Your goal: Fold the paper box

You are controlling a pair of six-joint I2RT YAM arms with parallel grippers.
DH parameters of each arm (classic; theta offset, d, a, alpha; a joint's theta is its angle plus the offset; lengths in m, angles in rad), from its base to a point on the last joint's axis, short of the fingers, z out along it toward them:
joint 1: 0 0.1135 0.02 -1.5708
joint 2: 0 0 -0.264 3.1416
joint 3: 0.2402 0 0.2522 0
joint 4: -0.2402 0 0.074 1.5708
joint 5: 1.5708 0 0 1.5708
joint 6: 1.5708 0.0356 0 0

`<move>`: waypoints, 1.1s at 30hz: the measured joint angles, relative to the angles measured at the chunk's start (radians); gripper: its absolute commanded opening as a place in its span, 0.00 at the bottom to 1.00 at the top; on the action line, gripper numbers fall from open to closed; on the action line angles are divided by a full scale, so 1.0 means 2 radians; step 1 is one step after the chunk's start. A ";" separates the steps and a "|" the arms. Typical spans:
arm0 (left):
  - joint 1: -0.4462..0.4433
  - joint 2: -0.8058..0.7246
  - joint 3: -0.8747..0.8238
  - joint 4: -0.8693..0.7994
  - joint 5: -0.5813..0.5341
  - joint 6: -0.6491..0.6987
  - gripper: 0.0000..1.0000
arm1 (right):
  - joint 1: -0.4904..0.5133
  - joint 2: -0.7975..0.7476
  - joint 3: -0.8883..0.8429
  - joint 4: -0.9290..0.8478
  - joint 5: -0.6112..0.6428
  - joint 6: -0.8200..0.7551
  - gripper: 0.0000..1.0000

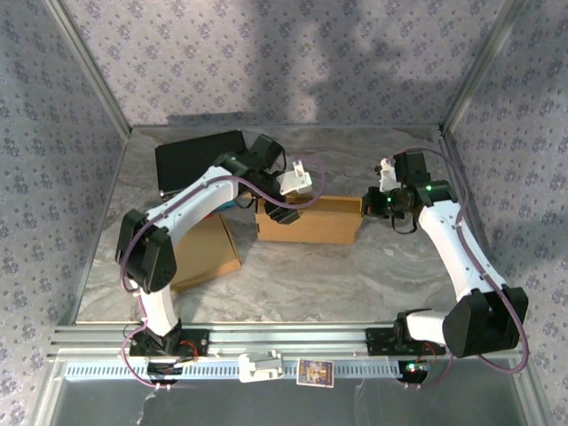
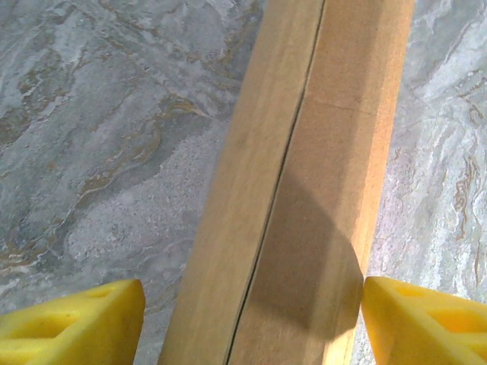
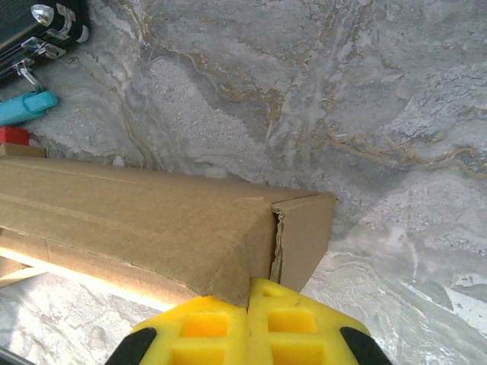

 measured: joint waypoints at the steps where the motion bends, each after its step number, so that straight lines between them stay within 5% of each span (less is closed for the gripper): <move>1: 0.001 -0.006 -0.006 0.005 0.000 -0.005 0.75 | 0.001 0.000 0.001 0.000 0.001 0.000 0.00; 17: 0.013 -0.153 -0.092 0.100 -0.079 -0.101 0.62 | 0.013 0.001 0.008 -0.010 0.013 0.000 0.00; 25: 0.088 -0.223 -0.134 0.047 -0.083 -0.173 0.30 | 0.014 0.005 0.017 -0.016 0.013 0.000 0.00; 33: 0.116 -0.230 -0.137 -0.017 -0.033 -0.224 0.46 | 0.015 0.014 0.024 -0.019 0.013 0.000 0.00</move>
